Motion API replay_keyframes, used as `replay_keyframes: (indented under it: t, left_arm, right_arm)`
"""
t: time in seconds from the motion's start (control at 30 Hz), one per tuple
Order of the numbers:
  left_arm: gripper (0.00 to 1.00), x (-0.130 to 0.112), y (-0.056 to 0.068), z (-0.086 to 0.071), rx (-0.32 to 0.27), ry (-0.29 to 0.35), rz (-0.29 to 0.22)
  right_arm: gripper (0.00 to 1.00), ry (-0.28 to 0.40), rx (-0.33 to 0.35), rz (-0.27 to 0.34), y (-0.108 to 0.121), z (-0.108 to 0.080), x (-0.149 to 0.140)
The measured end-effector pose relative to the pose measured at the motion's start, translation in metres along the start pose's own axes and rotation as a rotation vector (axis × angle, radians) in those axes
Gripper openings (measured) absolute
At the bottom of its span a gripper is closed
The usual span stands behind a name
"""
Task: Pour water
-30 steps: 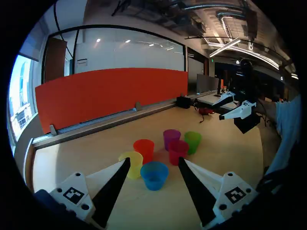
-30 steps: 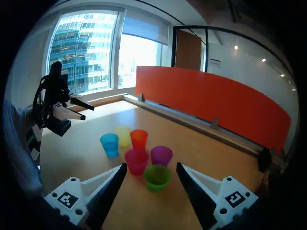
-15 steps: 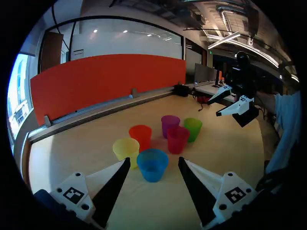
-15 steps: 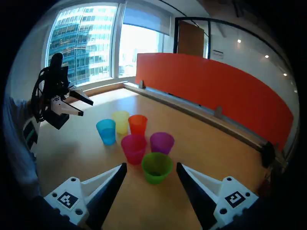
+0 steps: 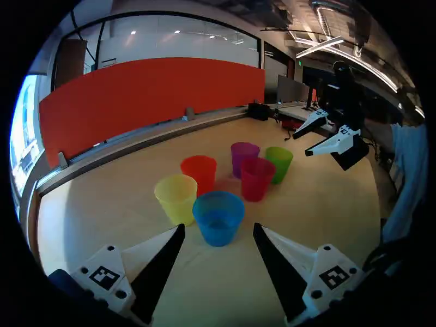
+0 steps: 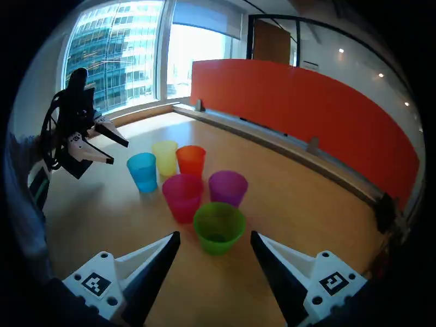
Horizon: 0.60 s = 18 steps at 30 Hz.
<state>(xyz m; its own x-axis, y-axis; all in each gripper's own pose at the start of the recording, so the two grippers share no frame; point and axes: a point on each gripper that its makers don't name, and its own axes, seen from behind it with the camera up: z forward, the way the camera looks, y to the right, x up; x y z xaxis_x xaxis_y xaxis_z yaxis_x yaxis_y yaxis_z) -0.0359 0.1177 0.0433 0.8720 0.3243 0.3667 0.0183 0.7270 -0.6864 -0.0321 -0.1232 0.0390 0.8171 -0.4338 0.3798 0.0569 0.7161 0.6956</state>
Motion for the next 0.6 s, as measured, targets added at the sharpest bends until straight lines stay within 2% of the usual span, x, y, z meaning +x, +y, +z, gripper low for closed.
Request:
replay_keyframes:
  t: [0.6]
  left_arm:
    - [0.93,-0.024,-0.007,0.026,-0.007,-0.054,-0.017]
  right_arm:
    - [1.00,-0.054,-0.001,0.009,0.005,0.035,-0.025]
